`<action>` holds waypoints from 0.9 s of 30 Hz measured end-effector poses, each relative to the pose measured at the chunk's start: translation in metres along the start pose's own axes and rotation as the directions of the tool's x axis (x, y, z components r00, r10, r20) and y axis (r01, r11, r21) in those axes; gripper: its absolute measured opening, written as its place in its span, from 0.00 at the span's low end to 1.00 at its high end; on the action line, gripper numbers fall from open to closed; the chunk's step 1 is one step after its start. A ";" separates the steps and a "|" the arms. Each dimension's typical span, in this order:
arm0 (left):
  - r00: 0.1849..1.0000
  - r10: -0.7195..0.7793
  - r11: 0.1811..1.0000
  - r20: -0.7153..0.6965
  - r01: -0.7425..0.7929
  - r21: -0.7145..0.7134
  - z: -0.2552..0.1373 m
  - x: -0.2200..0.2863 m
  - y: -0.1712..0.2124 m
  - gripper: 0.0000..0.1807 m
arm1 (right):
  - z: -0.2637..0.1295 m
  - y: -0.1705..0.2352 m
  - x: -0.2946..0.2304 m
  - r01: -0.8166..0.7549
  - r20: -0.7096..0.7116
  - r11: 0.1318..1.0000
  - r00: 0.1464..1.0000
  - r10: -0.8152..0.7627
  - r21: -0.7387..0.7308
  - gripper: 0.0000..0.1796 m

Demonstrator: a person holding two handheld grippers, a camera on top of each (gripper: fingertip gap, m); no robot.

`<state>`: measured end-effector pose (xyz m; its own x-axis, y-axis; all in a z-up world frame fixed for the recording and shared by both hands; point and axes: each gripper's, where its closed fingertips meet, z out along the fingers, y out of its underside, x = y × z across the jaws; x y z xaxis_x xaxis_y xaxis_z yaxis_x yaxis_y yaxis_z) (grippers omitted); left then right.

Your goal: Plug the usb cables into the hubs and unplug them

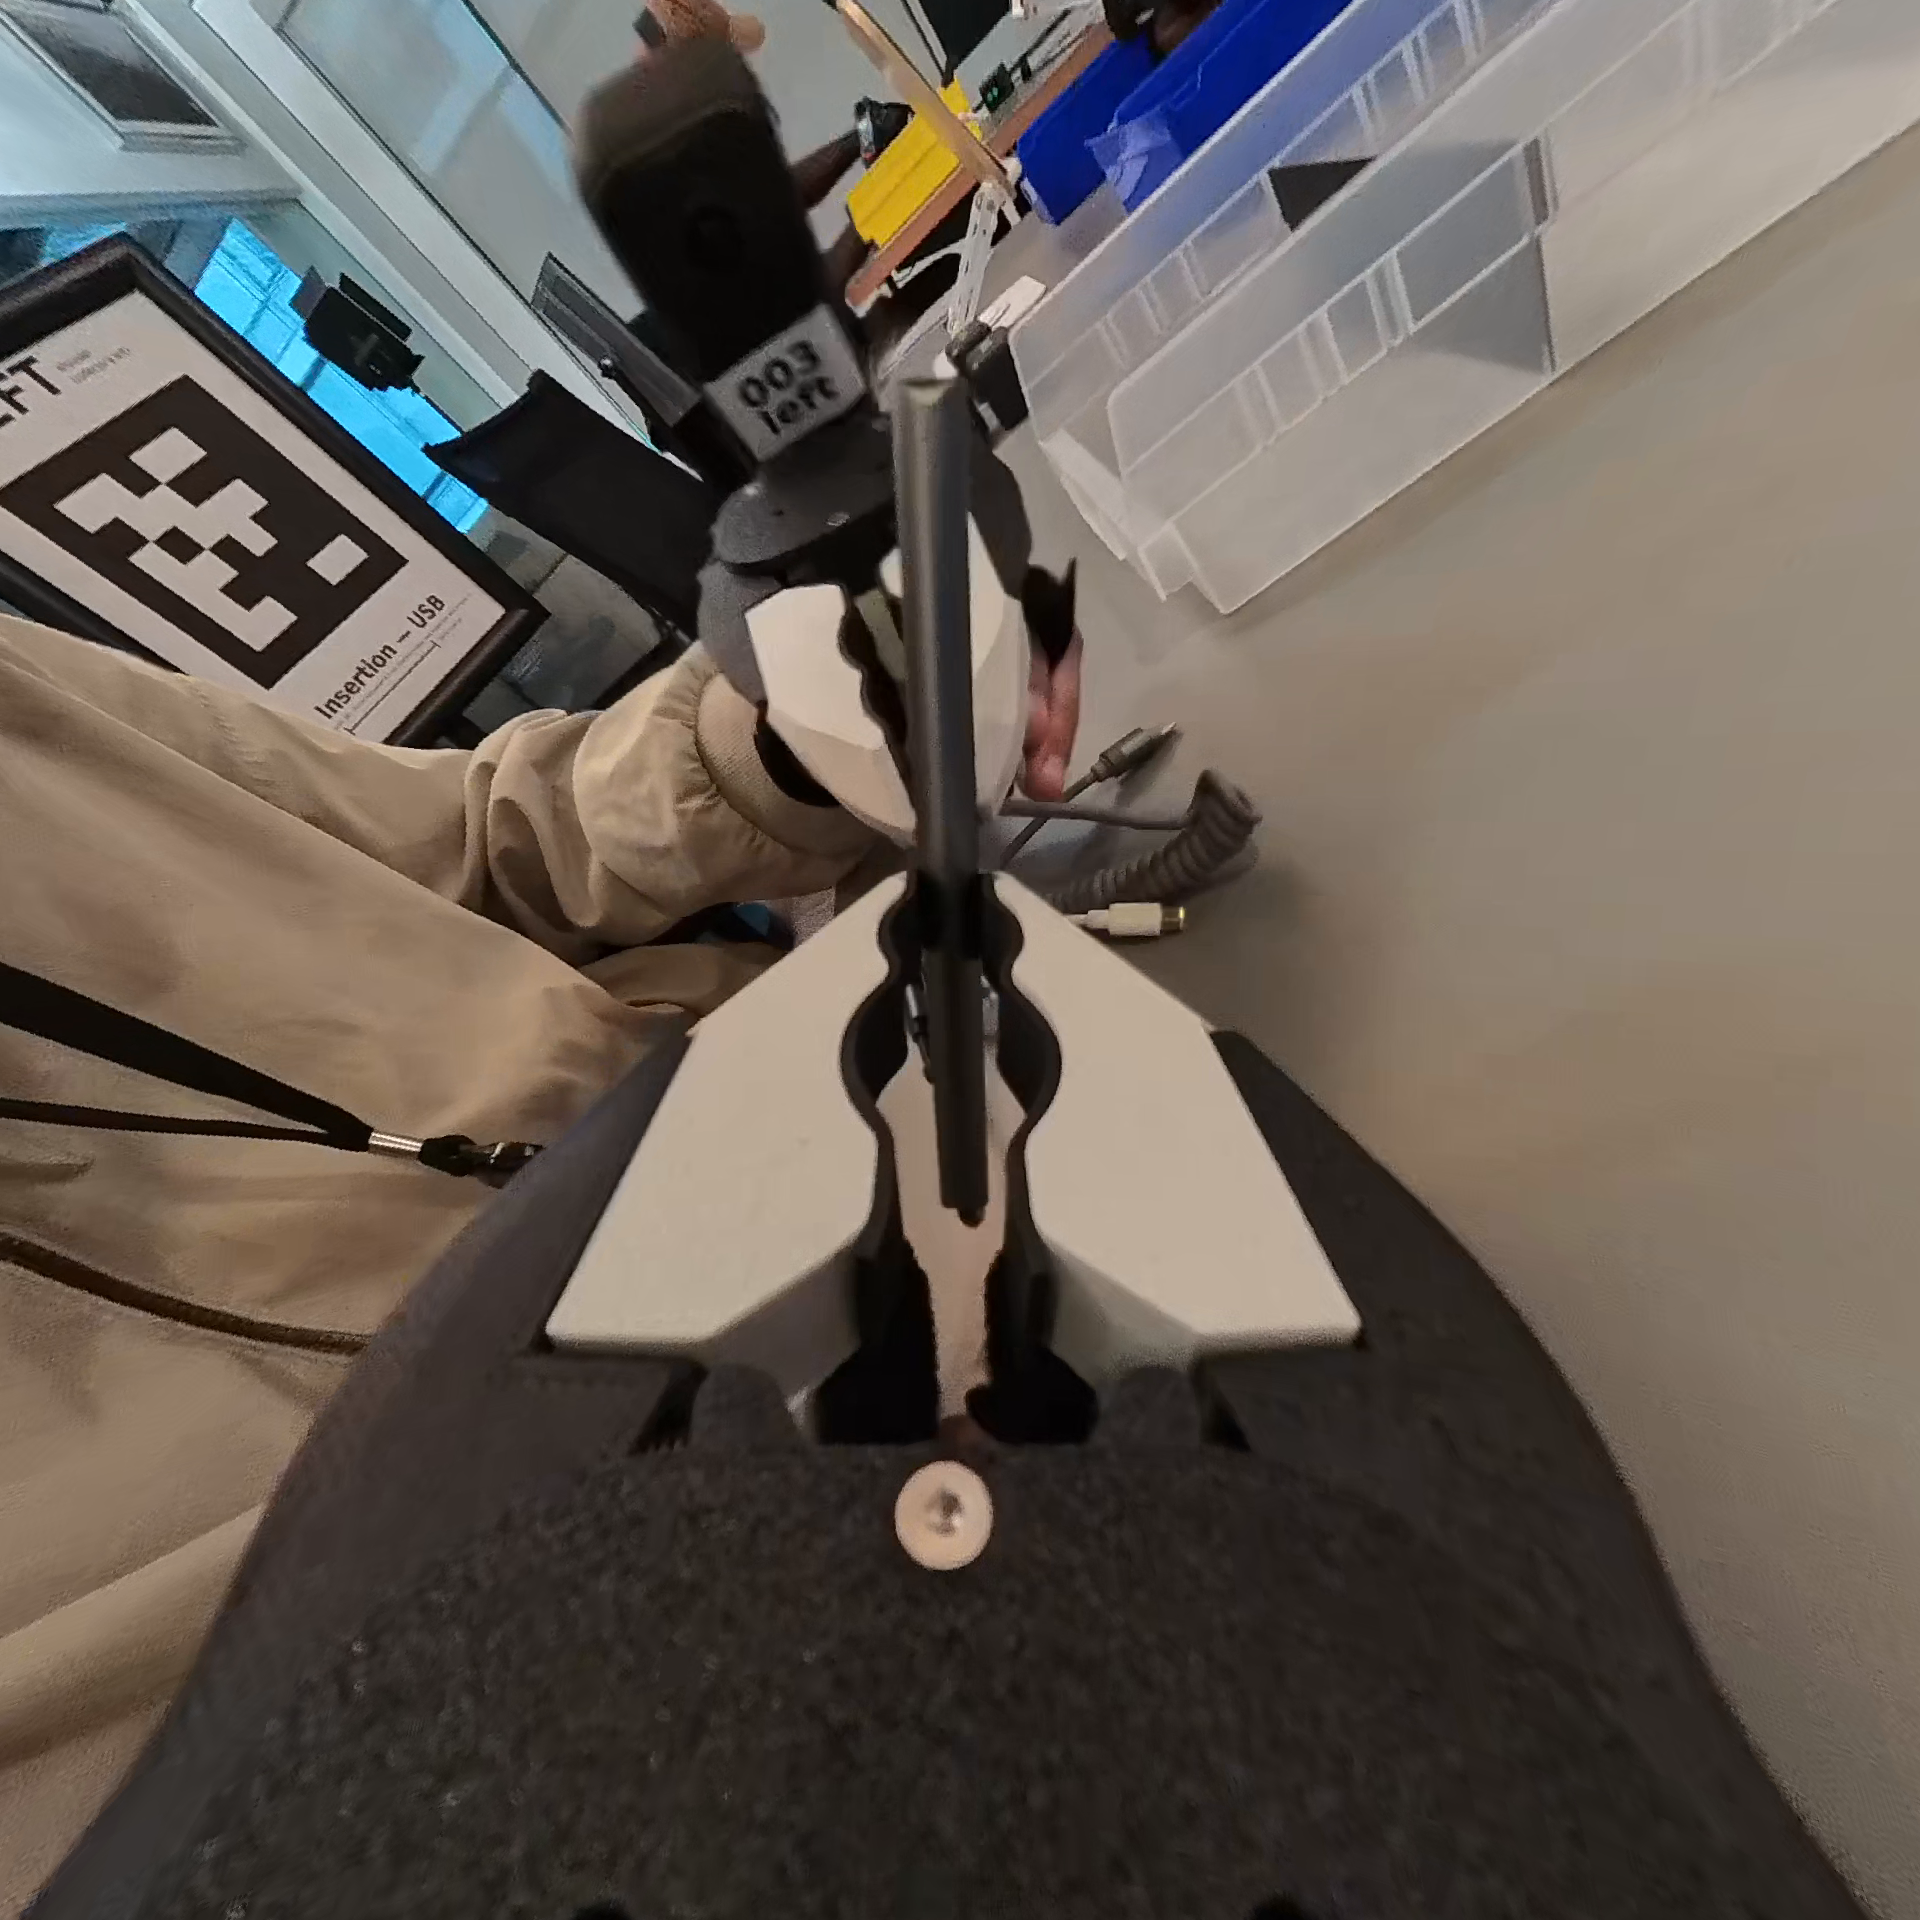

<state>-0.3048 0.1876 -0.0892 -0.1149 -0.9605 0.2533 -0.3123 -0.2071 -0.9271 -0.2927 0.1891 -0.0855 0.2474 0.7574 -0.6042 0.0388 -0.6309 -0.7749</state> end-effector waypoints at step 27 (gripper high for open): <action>0.997 -0.070 0.997 -0.024 0.071 0.029 0.006 0.001 -0.004 0.03 | -0.002 -0.005 -0.001 -0.017 0.016 0.999 1.000 0.017 0.038 0.05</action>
<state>-0.2984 0.1859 -0.0871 -0.1150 -0.9390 0.3242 -0.2922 -0.2799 -0.9145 -0.2910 0.1908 -0.0804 0.2326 0.7493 -0.6201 -0.0020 -0.6372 -0.7707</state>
